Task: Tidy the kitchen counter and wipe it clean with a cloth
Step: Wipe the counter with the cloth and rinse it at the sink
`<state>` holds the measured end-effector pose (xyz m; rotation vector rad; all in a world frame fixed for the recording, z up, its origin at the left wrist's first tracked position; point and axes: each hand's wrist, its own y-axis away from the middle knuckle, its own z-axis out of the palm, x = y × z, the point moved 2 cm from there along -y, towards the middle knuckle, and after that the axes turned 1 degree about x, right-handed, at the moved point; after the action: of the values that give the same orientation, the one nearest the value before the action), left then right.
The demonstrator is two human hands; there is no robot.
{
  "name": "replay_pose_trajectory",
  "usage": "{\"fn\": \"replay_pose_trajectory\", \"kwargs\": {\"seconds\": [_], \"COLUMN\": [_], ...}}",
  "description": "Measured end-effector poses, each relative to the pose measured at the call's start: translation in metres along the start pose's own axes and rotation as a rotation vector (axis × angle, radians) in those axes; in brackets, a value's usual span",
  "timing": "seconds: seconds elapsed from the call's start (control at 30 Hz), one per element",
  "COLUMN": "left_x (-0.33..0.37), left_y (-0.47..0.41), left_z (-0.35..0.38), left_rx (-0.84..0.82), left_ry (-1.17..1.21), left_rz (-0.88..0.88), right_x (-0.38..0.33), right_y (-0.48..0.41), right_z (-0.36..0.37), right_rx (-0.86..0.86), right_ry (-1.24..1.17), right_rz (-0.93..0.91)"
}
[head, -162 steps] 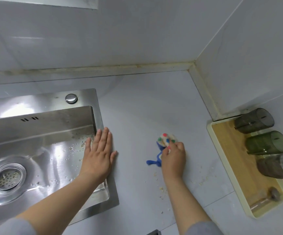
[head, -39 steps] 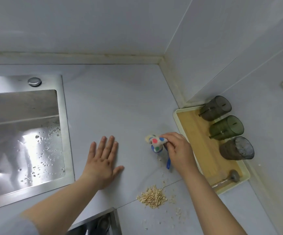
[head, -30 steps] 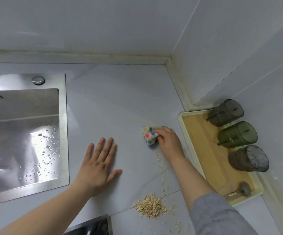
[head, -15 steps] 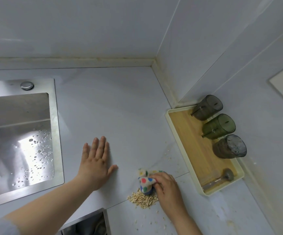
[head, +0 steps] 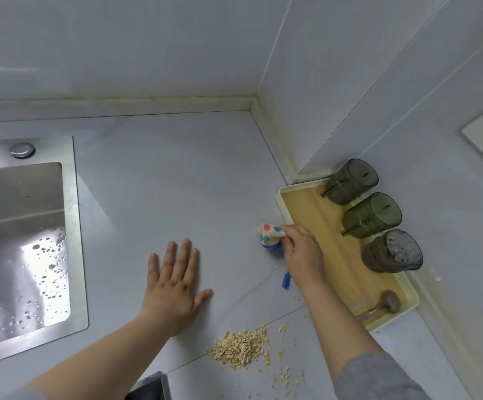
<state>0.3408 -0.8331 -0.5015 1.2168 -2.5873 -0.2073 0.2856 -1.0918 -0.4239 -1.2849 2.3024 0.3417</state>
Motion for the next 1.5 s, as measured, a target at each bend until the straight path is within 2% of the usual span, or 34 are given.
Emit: {"fn": "replay_pose_trajectory", "kwargs": {"seconds": [0.1, 0.27, 0.43, 0.63, 0.8, 0.87, 1.0, 1.1, 1.23, 1.43, 1.5], "left_x": [0.000, 0.004, 0.009, 0.012, 0.014, 0.013, 0.014, 0.014, 0.013, 0.014, 0.014], "left_y": [0.001, 0.001, 0.004, 0.003, 0.004, 0.004, 0.004, 0.004, 0.005, 0.005, 0.005], "left_z": [0.001, -0.009, -0.021, -0.028, -0.032, -0.033, -0.034, -0.036, -0.037, -0.040, -0.040], "left_rx": [-0.021, -0.023, -0.186, -0.244, -0.283, -0.296, -0.315, -0.324, -0.333, -0.355, -0.361], "left_ry": [0.003, 0.001, 0.021, -0.022, -0.035, -0.038, -0.033, -0.015, -0.003, 0.006, 0.008], "left_rz": [0.003, -0.003, -0.041, -0.066, -0.081, -0.086, -0.095, -0.102, -0.106, -0.114, -0.113], "right_x": [0.005, 0.010, 0.011, 0.011, 0.005, 0.009, 0.025, 0.030, 0.026, 0.007, 0.009], "right_y": [0.005, 0.062, 0.131, 0.162, 0.126, 0.107, 0.095, 0.105, 0.125, 0.175, 0.181], "right_z": [0.021, 0.026, 0.020, -0.001, -0.030, -0.030, -0.002, 0.017, 0.011, -0.005, -0.019], "right_rx": [-0.033, 0.000, -0.032, -0.055, 0.213, 0.196, 0.024, 0.028, 0.044, -0.042, 0.024], "right_ry": [0.025, 0.015, -0.045, -0.160, -0.054, 0.044, 0.271, 0.321, 0.227, -0.051, -0.050], "right_rz": [-0.001, 0.045, 0.126, 0.265, 0.233, 0.238, 0.275, 0.294, 0.349, 0.336, 0.348]}}
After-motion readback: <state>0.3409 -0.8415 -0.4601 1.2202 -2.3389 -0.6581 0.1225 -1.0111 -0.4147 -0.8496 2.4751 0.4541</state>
